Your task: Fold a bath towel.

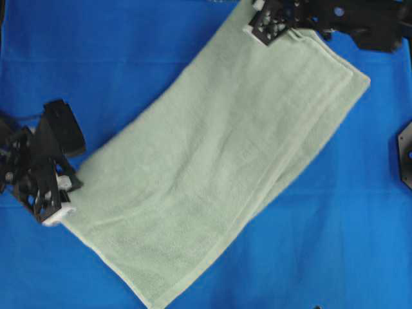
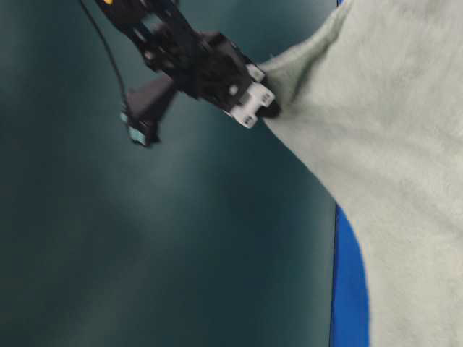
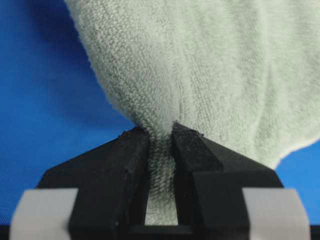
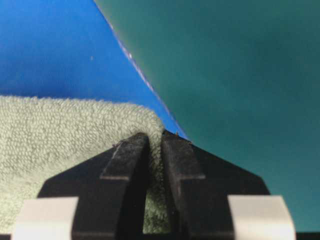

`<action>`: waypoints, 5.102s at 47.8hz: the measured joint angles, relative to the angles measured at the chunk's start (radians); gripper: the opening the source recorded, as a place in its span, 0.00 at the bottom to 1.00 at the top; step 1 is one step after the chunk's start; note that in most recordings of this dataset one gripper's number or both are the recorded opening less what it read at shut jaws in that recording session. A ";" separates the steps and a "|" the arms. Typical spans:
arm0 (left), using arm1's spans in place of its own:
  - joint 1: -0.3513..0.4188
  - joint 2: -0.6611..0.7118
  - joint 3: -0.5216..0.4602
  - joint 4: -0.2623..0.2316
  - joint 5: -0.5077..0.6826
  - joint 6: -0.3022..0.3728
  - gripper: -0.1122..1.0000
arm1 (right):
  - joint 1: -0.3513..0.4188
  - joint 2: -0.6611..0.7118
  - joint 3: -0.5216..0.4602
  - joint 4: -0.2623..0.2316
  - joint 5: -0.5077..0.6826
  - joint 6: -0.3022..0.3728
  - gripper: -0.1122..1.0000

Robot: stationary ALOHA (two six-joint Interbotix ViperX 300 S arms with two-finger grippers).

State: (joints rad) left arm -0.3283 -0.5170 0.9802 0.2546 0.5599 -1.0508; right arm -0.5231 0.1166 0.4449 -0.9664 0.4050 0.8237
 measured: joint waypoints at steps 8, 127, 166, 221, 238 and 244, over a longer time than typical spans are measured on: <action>0.043 -0.008 0.081 0.000 -0.078 -0.003 0.19 | -0.025 0.064 -0.035 -0.002 -0.063 -0.043 0.21; 0.066 -0.339 0.060 0.012 0.084 0.377 0.85 | -0.189 -0.092 0.460 0.268 -0.290 -0.057 0.23; 0.066 -0.339 0.060 0.012 0.058 0.416 0.85 | 0.344 -0.265 0.224 0.584 0.100 -0.021 0.23; 0.032 -0.337 0.060 0.012 0.040 0.456 0.85 | 0.621 0.147 -0.089 0.555 0.006 0.222 0.45; 0.032 -0.337 0.060 0.012 -0.018 0.563 0.85 | 0.683 0.017 -0.092 0.497 0.083 0.215 0.68; 0.018 -0.337 0.060 0.012 -0.048 0.635 0.85 | 0.686 -0.084 -0.061 0.462 0.127 0.215 0.68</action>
State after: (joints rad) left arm -0.3099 -0.8544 1.0400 0.2669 0.5123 -0.4157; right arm 0.1626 0.0322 0.3835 -0.5047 0.5323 1.0385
